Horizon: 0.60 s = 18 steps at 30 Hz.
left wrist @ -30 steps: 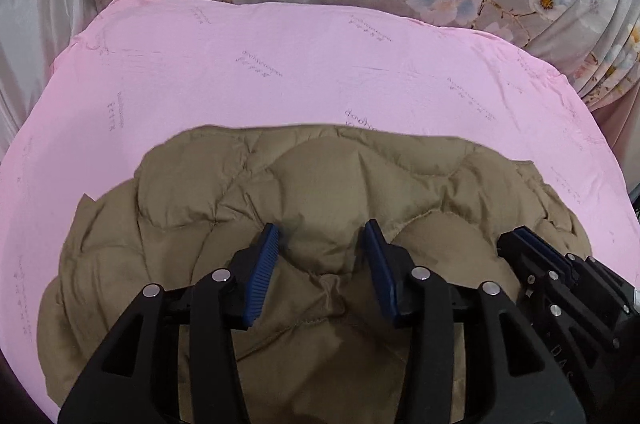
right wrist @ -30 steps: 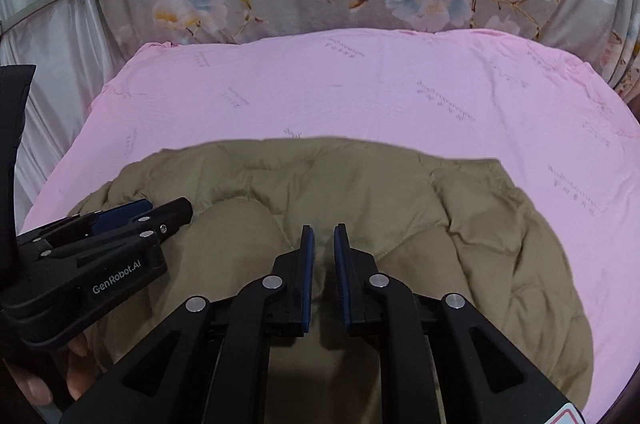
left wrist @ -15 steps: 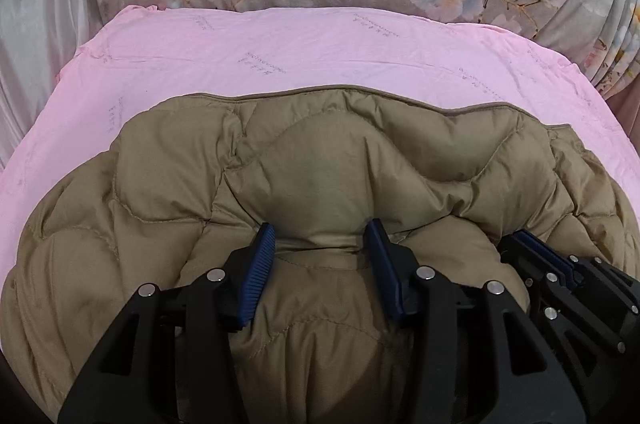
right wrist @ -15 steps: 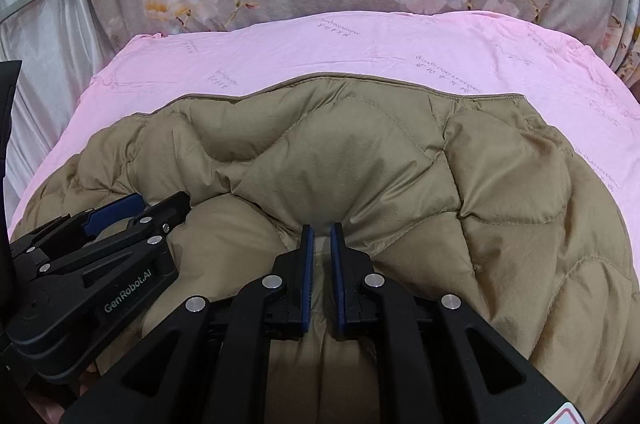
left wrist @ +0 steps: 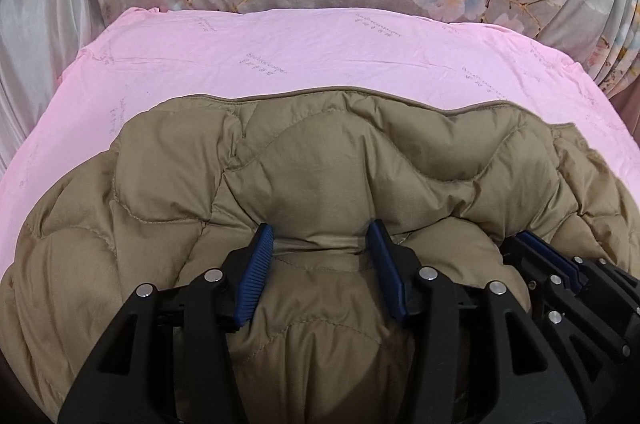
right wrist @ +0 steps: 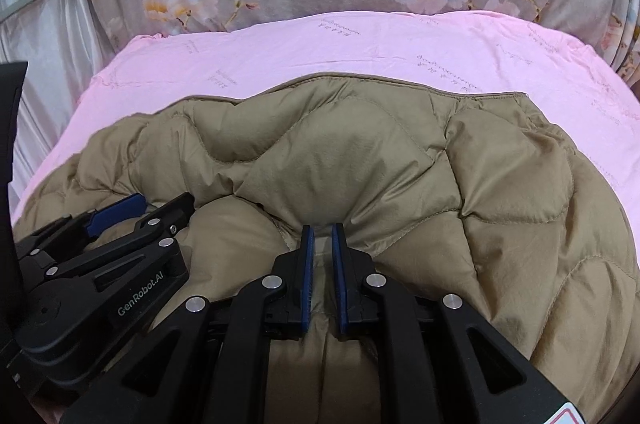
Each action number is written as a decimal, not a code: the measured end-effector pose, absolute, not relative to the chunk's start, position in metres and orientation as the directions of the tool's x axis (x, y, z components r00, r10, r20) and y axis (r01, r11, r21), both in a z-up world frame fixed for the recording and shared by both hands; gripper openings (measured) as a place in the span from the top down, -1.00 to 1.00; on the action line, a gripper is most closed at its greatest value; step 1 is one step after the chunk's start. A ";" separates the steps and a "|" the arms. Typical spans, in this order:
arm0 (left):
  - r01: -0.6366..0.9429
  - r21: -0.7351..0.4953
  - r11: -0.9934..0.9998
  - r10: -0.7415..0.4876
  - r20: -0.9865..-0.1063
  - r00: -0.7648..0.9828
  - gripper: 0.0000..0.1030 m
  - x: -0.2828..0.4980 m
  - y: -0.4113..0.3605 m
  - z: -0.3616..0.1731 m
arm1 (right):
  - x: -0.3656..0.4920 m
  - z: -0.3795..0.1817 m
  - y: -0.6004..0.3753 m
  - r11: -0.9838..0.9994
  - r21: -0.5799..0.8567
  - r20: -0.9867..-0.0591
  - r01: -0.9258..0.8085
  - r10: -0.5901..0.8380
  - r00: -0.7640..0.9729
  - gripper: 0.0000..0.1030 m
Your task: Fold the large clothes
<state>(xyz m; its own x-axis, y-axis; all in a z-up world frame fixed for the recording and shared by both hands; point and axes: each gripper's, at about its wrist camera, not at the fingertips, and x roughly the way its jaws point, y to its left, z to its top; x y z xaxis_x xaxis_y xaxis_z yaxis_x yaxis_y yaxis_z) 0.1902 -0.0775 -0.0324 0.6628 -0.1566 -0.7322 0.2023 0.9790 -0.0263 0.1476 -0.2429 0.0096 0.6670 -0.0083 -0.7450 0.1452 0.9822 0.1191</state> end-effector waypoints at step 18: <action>0.225 -0.012 0.974 -0.171 -0.690 0.704 -0.12 0.069 -0.054 -0.024 | 0.038 0.015 -0.200 0.995 0.091 -0.711 0.047 0.032 0.703 0.73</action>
